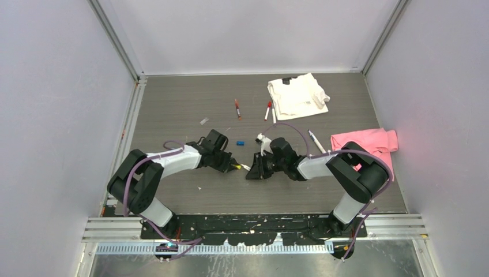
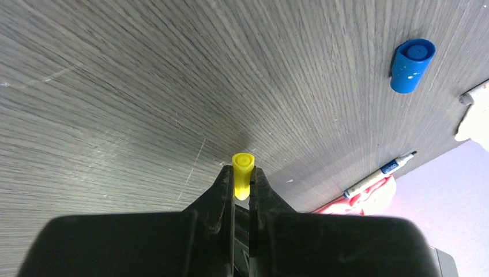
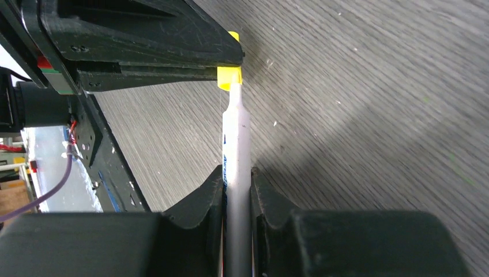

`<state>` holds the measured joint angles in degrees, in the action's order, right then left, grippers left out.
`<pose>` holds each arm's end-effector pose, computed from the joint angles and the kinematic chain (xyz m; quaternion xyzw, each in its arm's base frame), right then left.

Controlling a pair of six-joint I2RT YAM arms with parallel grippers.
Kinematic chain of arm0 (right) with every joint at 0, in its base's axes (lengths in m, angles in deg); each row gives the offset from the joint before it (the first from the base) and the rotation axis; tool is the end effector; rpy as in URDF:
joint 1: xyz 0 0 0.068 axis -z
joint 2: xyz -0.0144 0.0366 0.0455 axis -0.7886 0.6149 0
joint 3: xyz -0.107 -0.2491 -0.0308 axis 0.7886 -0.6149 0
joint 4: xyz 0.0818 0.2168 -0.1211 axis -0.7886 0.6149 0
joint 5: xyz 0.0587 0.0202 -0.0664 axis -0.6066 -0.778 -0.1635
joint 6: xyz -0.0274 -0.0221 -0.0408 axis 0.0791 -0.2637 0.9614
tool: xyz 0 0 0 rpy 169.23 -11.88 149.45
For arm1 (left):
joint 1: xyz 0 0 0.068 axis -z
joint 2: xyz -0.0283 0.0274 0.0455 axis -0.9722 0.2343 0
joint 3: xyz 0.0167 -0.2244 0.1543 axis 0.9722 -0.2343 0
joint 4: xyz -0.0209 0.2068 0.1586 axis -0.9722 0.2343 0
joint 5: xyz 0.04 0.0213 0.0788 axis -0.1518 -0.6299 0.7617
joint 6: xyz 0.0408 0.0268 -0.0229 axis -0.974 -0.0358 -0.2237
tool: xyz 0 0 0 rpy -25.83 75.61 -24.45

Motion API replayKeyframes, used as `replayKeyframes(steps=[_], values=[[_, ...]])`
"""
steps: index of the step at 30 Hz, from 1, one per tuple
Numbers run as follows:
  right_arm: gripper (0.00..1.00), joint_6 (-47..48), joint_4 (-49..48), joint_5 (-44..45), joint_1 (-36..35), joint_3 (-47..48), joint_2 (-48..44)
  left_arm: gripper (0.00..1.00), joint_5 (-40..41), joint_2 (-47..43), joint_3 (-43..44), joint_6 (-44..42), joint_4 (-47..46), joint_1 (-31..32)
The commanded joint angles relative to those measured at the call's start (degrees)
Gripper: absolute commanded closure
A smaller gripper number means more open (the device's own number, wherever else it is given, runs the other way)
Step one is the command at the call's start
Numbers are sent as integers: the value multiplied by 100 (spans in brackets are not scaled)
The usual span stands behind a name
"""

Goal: Insert the pens into the pen caps
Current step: Insert the pen cap onto the pen.

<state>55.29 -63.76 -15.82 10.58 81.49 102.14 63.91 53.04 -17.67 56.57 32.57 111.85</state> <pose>0.2080 0.2068 0.1210 -0.2000 0.8525 0.4303 0.2194 0.2252 -0.1645 0.1474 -0.5197 0.8201 -0.2361 0.0394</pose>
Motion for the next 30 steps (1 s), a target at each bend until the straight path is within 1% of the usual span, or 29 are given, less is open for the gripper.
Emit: replayKeyframes(steps=[1,7,17,30], values=[[99,-147,-294,125,-86,258,98,99,-214,54,-54,136,-156,-105],[99,-147,-206,182,-107,102,8,99,-165,-16,-183,303,-3,-148],[99,31,-206,-269,-172,-21,-86,99,-155,55,-145,400,5,-172],[99,-26,-77,-69,-290,26,27,99,-197,40,-222,401,-90,-172]])
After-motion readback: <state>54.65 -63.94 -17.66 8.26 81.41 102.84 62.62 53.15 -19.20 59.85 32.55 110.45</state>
